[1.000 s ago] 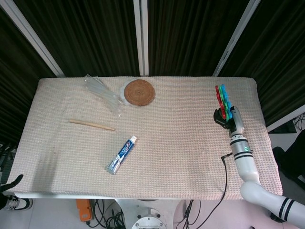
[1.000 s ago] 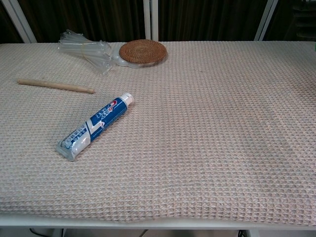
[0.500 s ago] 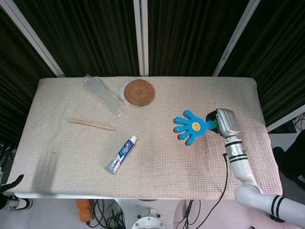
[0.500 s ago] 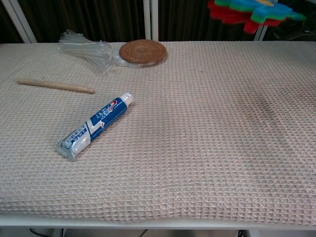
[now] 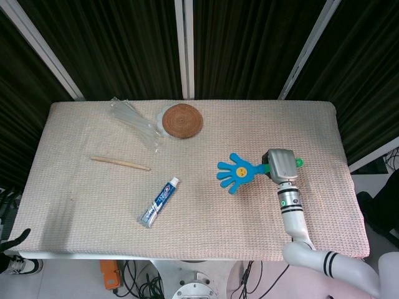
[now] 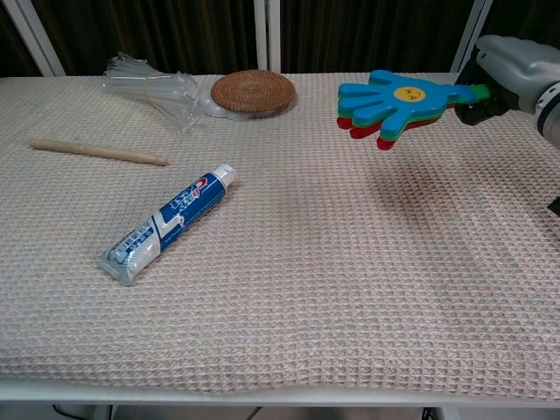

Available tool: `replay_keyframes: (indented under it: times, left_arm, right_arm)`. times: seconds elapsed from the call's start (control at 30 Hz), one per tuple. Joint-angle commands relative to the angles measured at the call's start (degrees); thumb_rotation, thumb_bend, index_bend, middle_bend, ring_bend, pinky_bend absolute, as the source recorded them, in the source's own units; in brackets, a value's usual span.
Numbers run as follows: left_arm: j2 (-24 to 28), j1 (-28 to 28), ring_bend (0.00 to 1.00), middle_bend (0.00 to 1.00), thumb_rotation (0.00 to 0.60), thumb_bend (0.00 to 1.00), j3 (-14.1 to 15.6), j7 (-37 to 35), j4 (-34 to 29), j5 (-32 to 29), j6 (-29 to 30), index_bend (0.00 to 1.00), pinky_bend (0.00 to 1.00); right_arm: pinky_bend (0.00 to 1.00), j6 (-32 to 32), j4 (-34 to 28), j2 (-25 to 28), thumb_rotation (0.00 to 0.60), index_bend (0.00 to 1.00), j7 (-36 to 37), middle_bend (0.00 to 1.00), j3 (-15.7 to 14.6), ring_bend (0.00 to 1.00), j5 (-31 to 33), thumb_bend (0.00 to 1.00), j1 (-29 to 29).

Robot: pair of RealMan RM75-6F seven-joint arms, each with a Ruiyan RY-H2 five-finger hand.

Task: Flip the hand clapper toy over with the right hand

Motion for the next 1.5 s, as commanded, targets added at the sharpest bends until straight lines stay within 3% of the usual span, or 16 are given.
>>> replay_keyframes:
  times: [0.03,0.1,0.17,0.23,0.27,0.3,0.33,0.37,0.43,0.53,0.67,0.83,1.07,1.3,1.5]
  left_arm:
    - [-0.1,0.0,0.00,0.03,0.600,0.19,0.0,0.0,0.1,0.1,0.1,0.11,0.09]
    - [0.0,0.0,0.00,0.03,0.600,0.19,0.0,-0.1,0.2,0.1,0.1,0.11,0.09]
    - [0.0,0.1,0.00,0.03,0.600,0.19,0.0,-0.3,0.3,-0.1,0.1,0.11,0.09]
    - [0.1,0.3,0.00,0.03,0.600,0.19,0.0,-0.7,0.5,-0.3,0.2,0.11,0.09]
    - [0.1,0.3,0.00,0.03,0.600,0.19,0.0,-0.8,0.6,-0.3,0.3,0.11,0.09]
    - [0.1,0.4,0.00,0.03,0.600,0.19,0.0,-0.9,0.7,-0.3,0.3,0.11,0.09]
    - [0.0,0.4,0.00,0.03,0.600,0.19,0.0,-1.0,0.8,-0.4,0.3,0.11,0.09]
    - [0.0,0.5,0.00,0.03,0.600,0.19,0.0,-1.1,1.0,-0.5,0.3,0.11,0.09]
    - [-0.1,0.5,0.00,0.03,0.600,0.19,0.0,-1.3,1.1,-0.5,0.4,0.11,0.09]
    - [-0.2,0.6,0.00,0.03,0.600,0.19,0.0,-1.3,1.2,-0.3,0.5,0.11,0.09]
    - [0.0,0.6,0.00,0.03,0.600,0.19,0.0,-1.0,0.9,-0.2,0.8,0.11,0.09]
    - [0.2,0.6,0.00,0.03,0.600,0.19,-0.1,-0.5,0.4,-0.1,1.0,0.11,0.09]
    - [0.4,0.4,0.00,0.03,0.600,0.19,-0.1,0.8,-0.8,0.3,0.9,0.11,0.09]
    - [1.1,0.3,0.00,0.03,0.600,0.19,-0.1,2.5,-2.6,0.5,1.0,0.11,0.09]
    - [1.8,0.2,0.00,0.03,0.600,0.19,-0.2,3.4,-3.6,0.5,1.0,0.11,0.09]
  right_arm:
    - [1.00,1.7,6.7,-5.5,0.600,1.00,-0.9,1.00,-0.3,1.00,-0.1,0.75,1.6]
    - [1.00,2.0,9.6,-7.6,0.600,0.99,0.3,1.00,-0.9,1.00,-1.5,0.65,2.1]
    - [1.00,0.6,10.7,-8.2,0.600,0.81,1.9,0.89,-1.8,0.90,-2.8,0.50,2.3]
    - [0.95,-2.5,9.3,-7.1,0.600,0.42,3.4,0.58,-2.4,0.61,-2.6,0.37,2.3]
    - [0.79,-4.0,8.1,-6.2,0.600,0.16,4.6,0.32,-2.5,0.35,-2.6,0.29,2.2]
    - [0.60,-5.1,6.9,-5.2,0.600,0.04,6.1,0.15,-2.3,0.17,-2.5,0.24,2.1]
    - [0.45,-6.0,5.7,-4.4,0.600,0.00,7.5,0.06,-2.1,0.07,-2.4,0.21,1.9]
    - [0.31,-6.8,4.4,-3.4,0.600,0.00,8.8,0.01,-1.9,0.01,-2.3,0.19,1.6]
    - [0.13,-7.2,3.3,-2.2,0.600,0.00,9.0,0.00,-2.2,0.00,-2.4,0.18,1.3]
    - [0.01,-7.7,1.5,-0.5,0.600,0.00,7.7,0.00,-3.0,0.00,-1.6,0.13,0.8]
    - [0.00,-7.9,-3.1,3.3,0.600,0.00,5.3,0.00,-3.6,0.00,0.2,0.04,-0.1]
    - [0.00,-6.7,-12.5,10.7,0.600,0.00,3.7,0.00,-5.1,0.00,0.6,0.03,-2.6]
    - [0.00,1.5,-21.9,22.9,0.600,0.00,8.3,0.00,-10.2,0.00,-9.2,0.08,-10.7]
    - [0.00,14.7,-17.8,27.2,0.600,0.00,10.7,0.00,-19.3,0.00,-22.4,0.17,-21.5]
    - [0.00,23.8,-10.5,24.7,0.600,0.00,15.5,0.00,-22.2,0.00,-27.5,0.17,-28.8]
